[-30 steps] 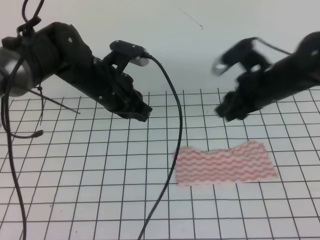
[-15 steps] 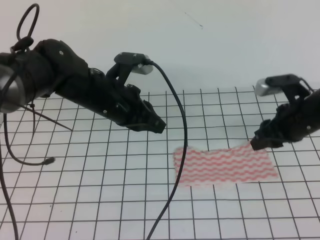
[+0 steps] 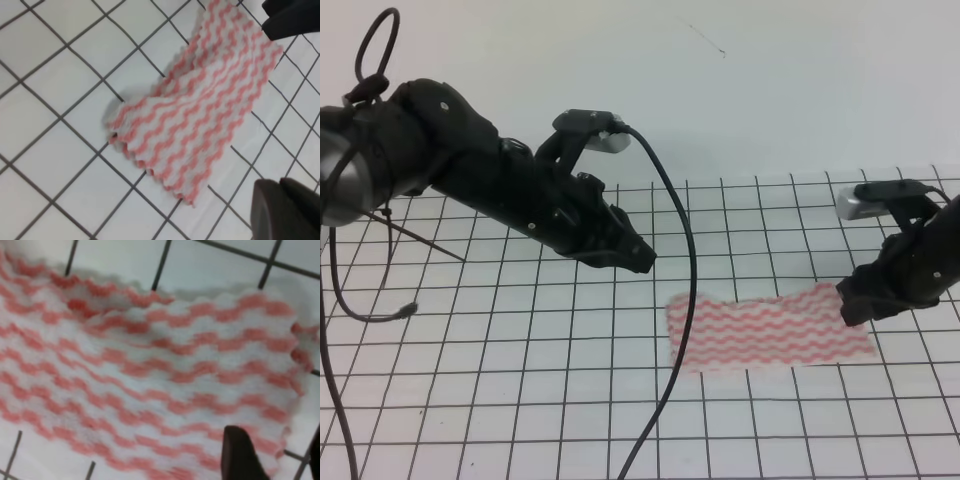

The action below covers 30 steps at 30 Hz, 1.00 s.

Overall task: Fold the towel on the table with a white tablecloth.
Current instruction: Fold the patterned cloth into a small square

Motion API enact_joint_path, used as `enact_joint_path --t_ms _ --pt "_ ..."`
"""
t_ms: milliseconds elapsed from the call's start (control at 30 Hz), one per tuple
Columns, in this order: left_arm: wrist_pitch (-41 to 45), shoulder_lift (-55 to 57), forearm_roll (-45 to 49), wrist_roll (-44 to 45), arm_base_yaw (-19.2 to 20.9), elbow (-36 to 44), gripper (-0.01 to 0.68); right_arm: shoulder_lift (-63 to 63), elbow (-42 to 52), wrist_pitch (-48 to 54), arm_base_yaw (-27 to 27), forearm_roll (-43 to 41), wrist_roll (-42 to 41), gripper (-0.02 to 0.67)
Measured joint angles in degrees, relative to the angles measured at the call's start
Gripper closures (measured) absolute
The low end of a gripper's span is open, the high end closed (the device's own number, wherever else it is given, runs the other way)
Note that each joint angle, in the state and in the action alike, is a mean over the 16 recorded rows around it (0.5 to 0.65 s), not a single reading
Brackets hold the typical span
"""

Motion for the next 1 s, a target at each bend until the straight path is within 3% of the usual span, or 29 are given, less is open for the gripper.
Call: enact_joint_path --t_ms 1000 --pt "-0.5 0.0 -0.1 0.2 0.0 0.0 0.672 3.4 -0.2 0.7 -0.1 3.7 -2.5 0.42"
